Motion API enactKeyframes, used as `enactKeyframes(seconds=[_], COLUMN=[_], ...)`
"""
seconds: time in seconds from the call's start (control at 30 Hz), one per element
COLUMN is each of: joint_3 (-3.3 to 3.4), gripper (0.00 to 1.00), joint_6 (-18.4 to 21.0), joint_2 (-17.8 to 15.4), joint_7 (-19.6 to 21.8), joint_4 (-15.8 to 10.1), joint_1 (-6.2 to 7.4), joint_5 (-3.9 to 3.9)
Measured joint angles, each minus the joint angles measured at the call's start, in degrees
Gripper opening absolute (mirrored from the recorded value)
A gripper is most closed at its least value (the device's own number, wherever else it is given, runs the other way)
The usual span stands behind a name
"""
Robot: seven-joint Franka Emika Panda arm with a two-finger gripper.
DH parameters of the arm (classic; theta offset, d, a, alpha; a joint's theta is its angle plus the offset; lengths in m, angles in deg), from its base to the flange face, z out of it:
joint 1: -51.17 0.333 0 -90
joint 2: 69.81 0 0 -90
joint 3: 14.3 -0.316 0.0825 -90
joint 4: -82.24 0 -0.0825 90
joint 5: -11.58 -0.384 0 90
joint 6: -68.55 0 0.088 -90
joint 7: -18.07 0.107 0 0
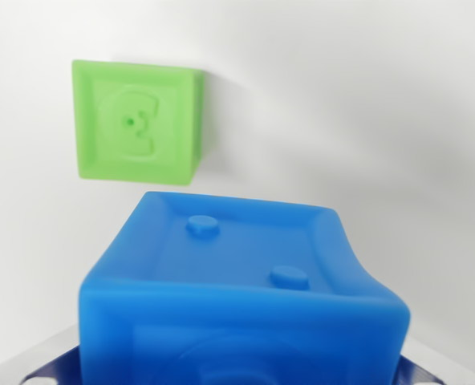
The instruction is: Stack cube
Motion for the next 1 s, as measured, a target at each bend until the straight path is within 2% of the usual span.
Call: enactKeyframes(seconds=[1.0], joint_3=[0.00], gripper=[0.00], joint_6=[2.1], joint_2=[2.5], joint_7=[9.2], joint_4=[4.6], joint_1=[5.13], joint_5=[0.00])
